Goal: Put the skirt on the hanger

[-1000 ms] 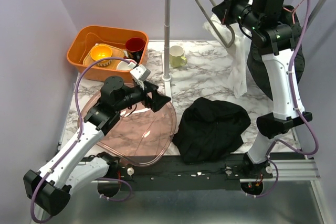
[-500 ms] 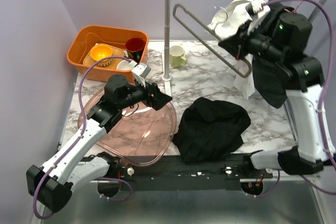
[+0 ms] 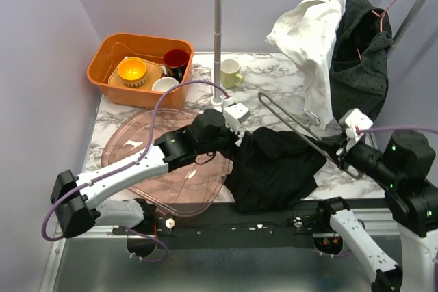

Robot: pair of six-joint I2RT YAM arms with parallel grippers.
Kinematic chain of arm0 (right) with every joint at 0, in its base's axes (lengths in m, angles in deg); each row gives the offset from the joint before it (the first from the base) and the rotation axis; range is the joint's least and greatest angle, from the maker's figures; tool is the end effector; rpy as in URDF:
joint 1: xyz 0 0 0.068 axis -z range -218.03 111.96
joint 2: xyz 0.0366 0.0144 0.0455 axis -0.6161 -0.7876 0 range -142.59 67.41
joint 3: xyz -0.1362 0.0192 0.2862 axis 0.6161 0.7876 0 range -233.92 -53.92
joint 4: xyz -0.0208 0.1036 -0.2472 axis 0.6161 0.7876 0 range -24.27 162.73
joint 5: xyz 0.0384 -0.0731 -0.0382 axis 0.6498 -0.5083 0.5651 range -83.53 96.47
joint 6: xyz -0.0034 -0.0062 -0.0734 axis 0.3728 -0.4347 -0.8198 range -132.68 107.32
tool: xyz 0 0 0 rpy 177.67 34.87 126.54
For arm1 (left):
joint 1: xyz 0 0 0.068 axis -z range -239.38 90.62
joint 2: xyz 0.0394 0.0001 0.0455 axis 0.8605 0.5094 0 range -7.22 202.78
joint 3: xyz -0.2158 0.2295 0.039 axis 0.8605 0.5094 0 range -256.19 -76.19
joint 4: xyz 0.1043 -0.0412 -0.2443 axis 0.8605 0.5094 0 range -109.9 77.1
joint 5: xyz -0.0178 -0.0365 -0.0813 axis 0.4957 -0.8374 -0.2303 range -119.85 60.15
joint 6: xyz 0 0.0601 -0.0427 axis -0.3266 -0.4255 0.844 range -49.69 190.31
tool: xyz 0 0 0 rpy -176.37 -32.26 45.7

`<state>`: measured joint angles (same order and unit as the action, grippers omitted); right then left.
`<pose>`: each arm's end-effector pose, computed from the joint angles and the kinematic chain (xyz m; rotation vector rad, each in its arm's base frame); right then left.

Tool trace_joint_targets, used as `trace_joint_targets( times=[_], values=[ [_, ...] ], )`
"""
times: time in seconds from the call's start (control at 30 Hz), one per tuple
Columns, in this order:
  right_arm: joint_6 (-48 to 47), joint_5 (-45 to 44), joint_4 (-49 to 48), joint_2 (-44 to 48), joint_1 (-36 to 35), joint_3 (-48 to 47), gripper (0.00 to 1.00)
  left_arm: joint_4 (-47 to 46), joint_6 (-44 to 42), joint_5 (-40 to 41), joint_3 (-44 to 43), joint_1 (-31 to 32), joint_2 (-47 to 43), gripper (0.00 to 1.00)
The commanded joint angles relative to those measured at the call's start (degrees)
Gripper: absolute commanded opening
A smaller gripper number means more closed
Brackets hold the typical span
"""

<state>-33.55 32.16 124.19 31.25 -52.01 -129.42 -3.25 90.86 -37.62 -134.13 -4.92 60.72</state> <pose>0.0417 0.0378 0.4607 -0.8450 1.6846 0.3438 0.1581 -0.2357 0.3553 0.7189 2.0472 -0.9308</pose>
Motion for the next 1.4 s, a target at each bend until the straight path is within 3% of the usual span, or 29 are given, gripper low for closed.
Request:
trace_joint_targets(
  times=[0.0, 0.23, 0.53, 0.57, 0.63, 0.67, 0.73, 0.77, 0.8, 1.1, 1.37],
  values=[
    [-6.29, -5.74, 6.92, 9.94, 4.3, 5.1, 0.01, 4.45, -6.31, 18.39, -4.64, 5.3, 6.14, 0.87],
    [-8.67, -0.82, 11.85, 16.73, 9.67, 11.78, 0.01, 6.73, -13.69, 20.26, -11.5, 6.36, 17.12, 0.87],
    [-10.78, 1.02, 14.49, 17.27, 10.11, 13.28, 0.01, 9.46, -18.0, 17.27, -18.18, 6.1, 24.78, 0.75],
    [-11.47, 1.2, 14.93, 17.09, 10.11, 13.19, 0.01, 9.72, -18.09, 16.57, -18.88, 5.93, 25.22, 0.65],
    [-12.18, 1.64, 15.89, 16.48, 10.11, 13.02, 0.01, 11.03, -18.36, 15.86, -19.85, 5.31, 26.97, 0.58],
    [-13.05, 2.08, 16.33, 16.3, 10.02, 12.84, 0.01, 11.48, -18.36, 15.86, -20.46, 5.05, 27.5, 0.42],
    [-13.76, 3.3, 17.47, 15.6, 10.11, 12.58, 0.01, 11.83, -18.01, 16.03, -20.47, 4.34, 28.21, 0.21],
    [-14.81, 3.83, 18.09, 15.33, 10.11, 12.49, 0.01, 11.66, -16.96, 16.38, -19.94, 3.56, 27.95, 0.03],
    [-15.34, 4.45, 18.71, 15.07, 10.11, 12.05, 0.01, 11.4, -16.52, 16.38, -19.59, 3.12, 27.51, 0.0],
    [-21.06, 11.92, 24.16, 10.15, 10.11, 7.13, 0.01, 9.9, -8.26, 9.63, -18.09, -1.72, 21.18, 0.0],
    [-22.56, 14.3, 22.41, 5.67, 10.11, 9.05, 0.01, 9.64, -7.46, 5.67, -18.44, -2.51, 17.75, 0.0]
  ],
)
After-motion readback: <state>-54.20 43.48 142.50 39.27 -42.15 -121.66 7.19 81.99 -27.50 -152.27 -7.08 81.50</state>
